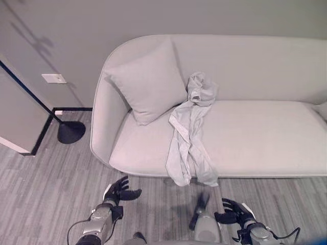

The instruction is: Hang the clothes on the sofa on the clothes rack.

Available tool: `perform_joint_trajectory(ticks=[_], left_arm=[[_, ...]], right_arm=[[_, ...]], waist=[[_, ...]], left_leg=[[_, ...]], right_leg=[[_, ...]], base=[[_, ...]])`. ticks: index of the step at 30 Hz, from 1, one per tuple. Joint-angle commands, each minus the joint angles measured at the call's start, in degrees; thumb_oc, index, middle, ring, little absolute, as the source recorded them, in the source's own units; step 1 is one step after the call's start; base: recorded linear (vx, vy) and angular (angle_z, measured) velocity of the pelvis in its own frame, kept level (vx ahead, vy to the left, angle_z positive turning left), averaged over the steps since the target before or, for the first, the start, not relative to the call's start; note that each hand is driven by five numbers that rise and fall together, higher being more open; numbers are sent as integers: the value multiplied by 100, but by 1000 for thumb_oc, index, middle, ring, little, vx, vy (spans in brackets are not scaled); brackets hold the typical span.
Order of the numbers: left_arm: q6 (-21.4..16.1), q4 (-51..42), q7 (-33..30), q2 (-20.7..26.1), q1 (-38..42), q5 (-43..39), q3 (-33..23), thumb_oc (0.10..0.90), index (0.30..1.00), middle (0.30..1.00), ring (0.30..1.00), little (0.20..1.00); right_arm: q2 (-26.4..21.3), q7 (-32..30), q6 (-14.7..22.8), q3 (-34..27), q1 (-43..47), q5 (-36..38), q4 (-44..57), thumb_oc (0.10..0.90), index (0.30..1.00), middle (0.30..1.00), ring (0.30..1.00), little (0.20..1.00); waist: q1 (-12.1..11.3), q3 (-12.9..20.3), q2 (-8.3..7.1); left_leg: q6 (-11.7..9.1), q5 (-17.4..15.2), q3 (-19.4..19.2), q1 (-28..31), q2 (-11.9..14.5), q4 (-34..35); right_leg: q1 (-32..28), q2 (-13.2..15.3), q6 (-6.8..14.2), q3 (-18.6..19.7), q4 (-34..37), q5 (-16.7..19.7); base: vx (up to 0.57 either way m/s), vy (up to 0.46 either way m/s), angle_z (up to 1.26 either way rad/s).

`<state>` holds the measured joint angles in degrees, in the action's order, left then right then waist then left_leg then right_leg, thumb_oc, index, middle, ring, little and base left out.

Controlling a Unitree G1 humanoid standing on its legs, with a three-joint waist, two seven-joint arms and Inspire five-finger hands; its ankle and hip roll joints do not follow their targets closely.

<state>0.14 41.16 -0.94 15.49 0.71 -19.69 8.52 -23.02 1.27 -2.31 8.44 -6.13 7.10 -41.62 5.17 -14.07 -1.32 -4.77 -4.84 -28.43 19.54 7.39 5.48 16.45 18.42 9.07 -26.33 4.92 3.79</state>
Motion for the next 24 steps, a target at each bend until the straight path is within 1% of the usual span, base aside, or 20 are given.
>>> perform_joint_trajectory(ticks=[1,3,4,5,6,7,8,9,10,12,13,14,15,16,17,18,19,21,22,24], left_arm=[[-323,-686,190,55,-59,182,159,800,900,900,900,900],[-327,-912,258,36,-66,245,268,800,900,900,900,900],[-320,-1010,259,20,-59,232,297,800,900,900,900,900],[-307,-1112,256,5,-18,143,289,800,900,900,900,900],[-314,-1294,258,27,-8,87,343,800,900,900,900,900],[-346,-1451,242,77,19,-45,347,800,900,900,900,900],[-331,-1513,260,100,32,-92,375,800,900,900,900,900],[-311,-1639,285,120,79,-156,405,800,900,900,900,900],[-279,-1699,296,115,44,-192,355,800,900,900,900,900],[-273,-1706,296,113,38,-192,356,800,900,900,900,900],[-272,-1935,249,85,-69,-103,279,800,900,900,900,900],[-361,-2114,206,124,-237,43,201,800,900,900,900,900],[-355,-2127,206,126,-252,42,203,800,900,900,900,900],[-338,-2170,238,172,-267,52,281,800,900,900,900,900],[-346,-2324,258,155,-307,-12,252,800,900,900,900,900],[-406,-2511,292,217,-304,10,244,800,900,900,900,900],[-405,-2511,293,218,-302,10,240,800,900,900,900,900],[-414,-2692,334,259,-232,-6,267,800,900,900,900,900],[-426,-2769,333,292,-171,-13,314,800,900,900,900,900],[-423,-2986,350,364,-53,-21,404,800,900,900,900,900]], right_arm=[[11,-51,29,-131,-45,-212,68,800,900,900,900,900],[-76,-34,42,-215,-180,-230,238,800,900,900,900,900],[-144,-54,21,-233,-209,-315,322,800,900,900,900,900],[-238,-47,25,-263,-202,-356,477,800,900,900,900,900],[-359,-65,48,-307,-189,-348,708,800,900,900,900,900],[-491,-105,73,-303,-131,-402,906,800,900,900,900,900],[-533,-134,62,-347,-153,-424,982,800,900,900,900,900],[-658,-186,91,-381,-89,-423,1072,800,900,900,900,900],[-697,-228,84,-430,-83,-509,1190,800,900,900,900,900],[-700,-227,76,-433,-92,-513,1202,800,900,900,900,900],[-818,-298,158,-528,-57,-591,1511,800,900,900,900,900],[-1006,-406,270,-661,55,-870,1864,800,900,900,900,900],[-1006,-402,261,-667,36,-871,1882,800,900,900,900,900],[-1063,-353,292,-714,4,-826,1960,800,900,900,900,900],[-1180,-387,281,-800,118,-1008,2157,800,900,900,900,900],[-1214,-574,334,-820,426,-1082,2174,800,900,900,900,900],[-1212,-576,335,-816,433,-1082,2170,800,900,900,900,900],[-1315,-714,327,-766,839,-1195,2068,800,900,900,900,900],[-1373,-758,281,-707,1081,-1253,2054,800,900,900,900,900],[-1473,-804,232,-596,1417,-1419,2137,800,900,900,900,900]], waist=[[-3,-93,-227],[23,-71,-228],[36,-88,-223],[18,-138,-224],[-30,-241,-268],[-89,-317,-297],[-116,-366,-312],[-133,-415,-340],[-135,-399,-311],[-143,-405,-318],[-181,-359,-208],[-271,-242,-71],[-276,-236,-69],[-239,-231,-13],[-260,-219,9],[-321,-153,-18],[-334,-155,-23],[-419,-104,-56],[-455,-111,-42],[-513,-162,-38]], left_leg=[[207,-582,-428,-319,-534,-48],[215,-777,-214,-97,-611,-151],[168,-856,-135,-143,-553,-551],[61,-884,-52,-338,-365,-1289],[-30,-777,152,-769,-62,-2308],[-246,-563,282,-1186,204,-3099],[-401,-392,431,-1621,437,-3736],[-420,-224,273,-1832,742,-3544],[-360,-259,189,-1783,798,-3191],[-357,-246,174,-1751,781,-3155],[-335,32,299,-1670,653,-1570],[-330,425,656,-1580,676,-48],[-328,418,652,-1576,676,-48],[-322,410,629,-1516,625,-48],[-254,480,547,-1533,510,-49],[-198,405,386,-1489,374,-48],[-196,401,369,-1484,370,-48],[-104,245,225,-1435,235,-48],[-93,100,198,-1364,205,-48],[34,0,63,-1295,111,-48]], right_leg=[[-866,75,279,-141,8,153],[-1153,35,279,-58,8,336],[-1251,0,240,-2,8,375],[-1388,-34,191,-45,8,321],[-1549,-83,89,-36,8,253],[-1698,-148,-17,-95,8,133],[-1794,-211,-137,-153,8,20],[-1895,-236,-239,-260,8,-140],[-1943,-263,-259,-279,8,-212],[-1952,-254,-257,-270,8,-212],[-1960,-295,-157,-238,8,-297],[-2058,-454,-102,-222,8,-479],[-2060,-453,-98,-219,8,-477],[-2051,-472,-75,-235,8,-451],[-2003,-410,-102,-278,8,-338],[-1959,-337,-78,-159,8,-253],[-1951,-333,-77,-141,8,-250],[-1869,-261,-11,-55,8,-166],[-1868,-222,54,-39,8,-110],[-1725,-105,70,-82,-315,-77]], base=[[436,-174,21],[445,-225,17],[398,-319,49],[355,-375,59],[276,-410,38],[184,-371,30],[120,-307,20],[108,-156,34],[90,-65,38],[102,42,32],[389,143,-28],[390,145,-22],[278,77,30],[41,66,64],[103,171,31],[66,169,-49],[102,159,-85],[88,128,-72],[102,144,-46],[61,127,-73]])
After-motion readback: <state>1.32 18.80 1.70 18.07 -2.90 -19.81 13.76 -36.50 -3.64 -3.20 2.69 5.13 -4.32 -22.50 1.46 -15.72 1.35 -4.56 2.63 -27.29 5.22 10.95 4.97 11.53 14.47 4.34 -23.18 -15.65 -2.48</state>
